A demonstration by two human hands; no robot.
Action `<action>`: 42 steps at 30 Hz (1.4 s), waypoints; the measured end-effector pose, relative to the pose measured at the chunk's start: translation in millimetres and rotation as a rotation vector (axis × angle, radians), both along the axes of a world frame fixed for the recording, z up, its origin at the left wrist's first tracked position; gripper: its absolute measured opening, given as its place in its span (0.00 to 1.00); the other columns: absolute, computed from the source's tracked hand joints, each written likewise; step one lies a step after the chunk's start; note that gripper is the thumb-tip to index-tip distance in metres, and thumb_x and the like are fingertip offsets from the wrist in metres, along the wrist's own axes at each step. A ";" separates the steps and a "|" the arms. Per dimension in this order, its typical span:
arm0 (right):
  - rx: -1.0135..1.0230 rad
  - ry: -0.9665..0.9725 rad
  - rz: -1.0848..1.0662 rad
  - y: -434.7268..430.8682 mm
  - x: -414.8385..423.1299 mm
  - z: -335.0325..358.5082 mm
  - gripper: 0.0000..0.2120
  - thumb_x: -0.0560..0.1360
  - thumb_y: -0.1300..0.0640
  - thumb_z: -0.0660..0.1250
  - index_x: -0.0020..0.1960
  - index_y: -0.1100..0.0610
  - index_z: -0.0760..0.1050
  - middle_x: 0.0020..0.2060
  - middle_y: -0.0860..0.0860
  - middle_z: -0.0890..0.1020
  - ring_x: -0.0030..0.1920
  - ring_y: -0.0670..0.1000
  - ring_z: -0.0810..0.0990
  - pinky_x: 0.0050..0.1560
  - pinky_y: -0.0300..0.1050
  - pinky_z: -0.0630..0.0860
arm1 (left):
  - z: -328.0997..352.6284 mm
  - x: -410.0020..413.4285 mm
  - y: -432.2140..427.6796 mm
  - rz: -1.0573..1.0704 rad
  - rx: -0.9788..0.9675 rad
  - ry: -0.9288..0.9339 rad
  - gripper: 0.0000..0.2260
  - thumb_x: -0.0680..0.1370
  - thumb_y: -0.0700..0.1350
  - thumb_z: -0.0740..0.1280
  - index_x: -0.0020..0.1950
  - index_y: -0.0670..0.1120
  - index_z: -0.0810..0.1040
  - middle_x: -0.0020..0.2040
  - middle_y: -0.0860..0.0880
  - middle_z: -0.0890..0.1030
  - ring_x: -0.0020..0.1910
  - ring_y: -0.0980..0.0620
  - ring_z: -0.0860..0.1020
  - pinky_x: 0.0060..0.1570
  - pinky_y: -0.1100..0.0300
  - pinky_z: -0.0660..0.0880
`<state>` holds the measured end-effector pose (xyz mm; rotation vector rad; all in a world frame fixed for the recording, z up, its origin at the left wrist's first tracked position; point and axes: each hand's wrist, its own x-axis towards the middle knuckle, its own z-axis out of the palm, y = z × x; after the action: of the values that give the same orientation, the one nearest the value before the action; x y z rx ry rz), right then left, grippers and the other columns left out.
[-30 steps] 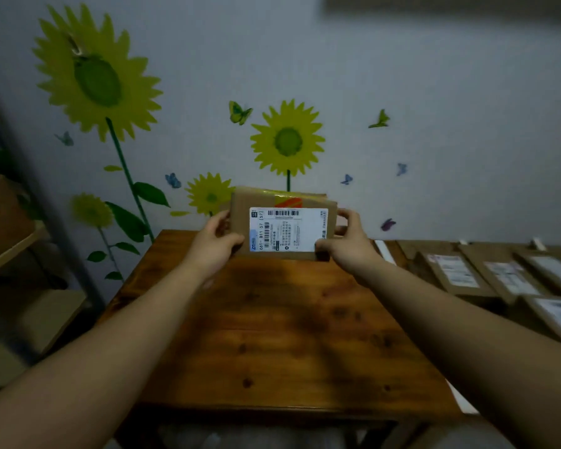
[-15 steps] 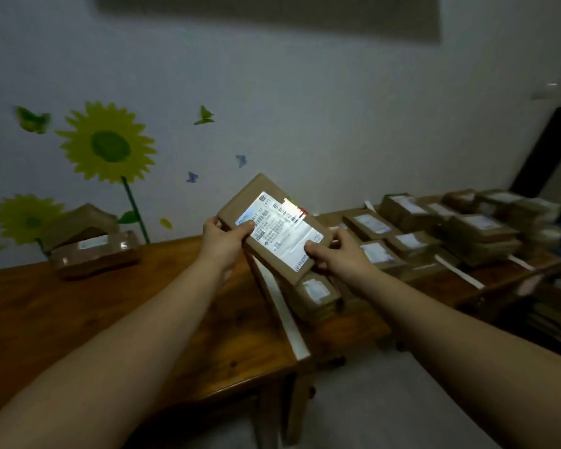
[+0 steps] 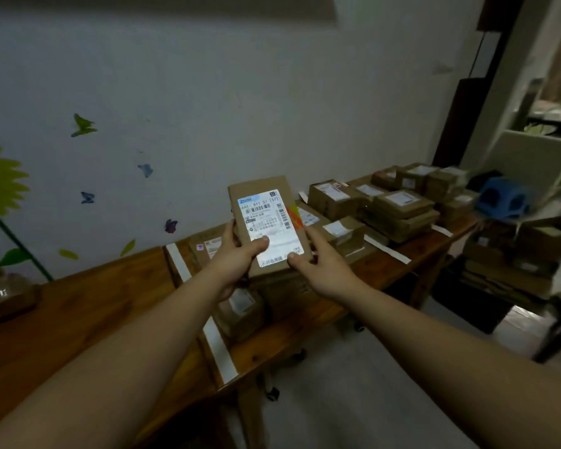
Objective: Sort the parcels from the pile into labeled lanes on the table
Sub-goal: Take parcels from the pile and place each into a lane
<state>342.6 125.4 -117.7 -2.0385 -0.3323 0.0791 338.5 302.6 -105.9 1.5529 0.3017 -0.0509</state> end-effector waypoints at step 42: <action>-0.830 -0.271 0.629 80.4 152.4 -107.5 0.41 0.71 0.29 0.61 0.76 0.48 0.54 0.75 0.53 0.56 0.75 0.55 0.53 0.74 0.59 0.55 | -112.2 50.9 46.1 0.143 0.369 0.407 0.32 0.80 0.47 0.62 0.77 0.54 0.46 0.70 0.48 0.71 0.62 0.47 0.75 0.47 0.63 0.74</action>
<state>495.0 205.9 -225.2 -2.6751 -1.2752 0.3808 389.4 348.7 -218.1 1.8771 0.7778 -0.2110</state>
